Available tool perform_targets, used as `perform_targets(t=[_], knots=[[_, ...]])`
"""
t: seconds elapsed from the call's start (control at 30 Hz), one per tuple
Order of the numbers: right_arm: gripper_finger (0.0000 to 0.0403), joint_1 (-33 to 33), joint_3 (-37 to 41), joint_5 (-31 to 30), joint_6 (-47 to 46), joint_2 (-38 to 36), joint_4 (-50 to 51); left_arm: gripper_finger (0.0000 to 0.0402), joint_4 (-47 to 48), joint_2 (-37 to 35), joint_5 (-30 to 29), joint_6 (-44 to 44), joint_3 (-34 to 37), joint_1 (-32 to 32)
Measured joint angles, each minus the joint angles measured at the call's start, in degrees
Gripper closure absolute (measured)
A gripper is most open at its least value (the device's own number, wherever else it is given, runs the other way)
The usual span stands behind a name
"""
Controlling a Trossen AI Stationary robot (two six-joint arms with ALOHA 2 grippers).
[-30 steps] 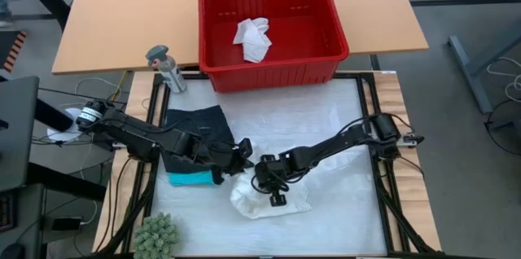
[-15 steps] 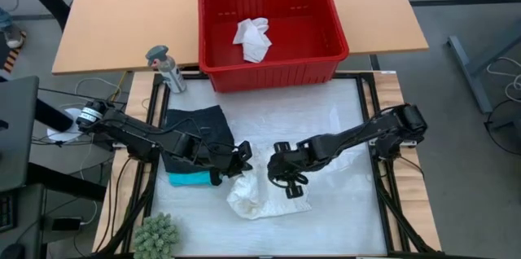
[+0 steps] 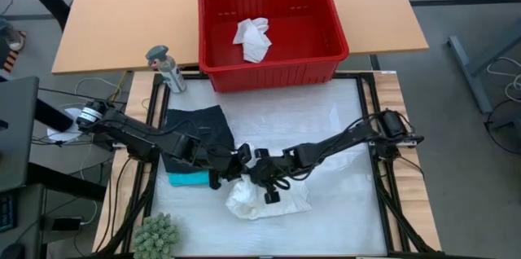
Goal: Fold laundry
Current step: Fold the white dress
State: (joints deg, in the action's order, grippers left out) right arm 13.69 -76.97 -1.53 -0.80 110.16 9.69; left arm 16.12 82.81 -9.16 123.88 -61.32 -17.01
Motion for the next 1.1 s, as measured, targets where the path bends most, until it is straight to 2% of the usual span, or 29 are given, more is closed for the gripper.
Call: perform_targets(t=[0.27,0.43,0.5,0.67,0.83,1.1], knots=[[0.0388,-1.36,-7.78,4.09,2.37,6.75,-2.15,0.0378,6.46,-3.15,2.52,2.46,0.17,-1.34],[0.0388,-1.55,-13.27,4.51,3.48,10.18,-2.71,0.0378,17.06,-9.07,-3.08,6.89,-0.01,-2.50],[0.0388,-1.50,-16.31,5.37,4.18,11.78,-2.91,0.0378,18.44,-10.64,-5.74,7.79,-0.02,-2.89],[0.0388,-2.31,-24.84,8.83,4.33,15.74,2.06,0.0378,19.83,-11.86,-7.02,7.60,-0.07,-2.93],[0.0388,-3.00,-25.42,9.17,5.56,15.51,6.83,0.0379,20.98,-11.54,-6.32,6.79,-0.07,-3.24],[0.0388,-1.84,-25.46,11.00,9.73,8.98,22.50,0.0379,20.04,-11.56,-6.55,2.68,-0.09,-3.50]])
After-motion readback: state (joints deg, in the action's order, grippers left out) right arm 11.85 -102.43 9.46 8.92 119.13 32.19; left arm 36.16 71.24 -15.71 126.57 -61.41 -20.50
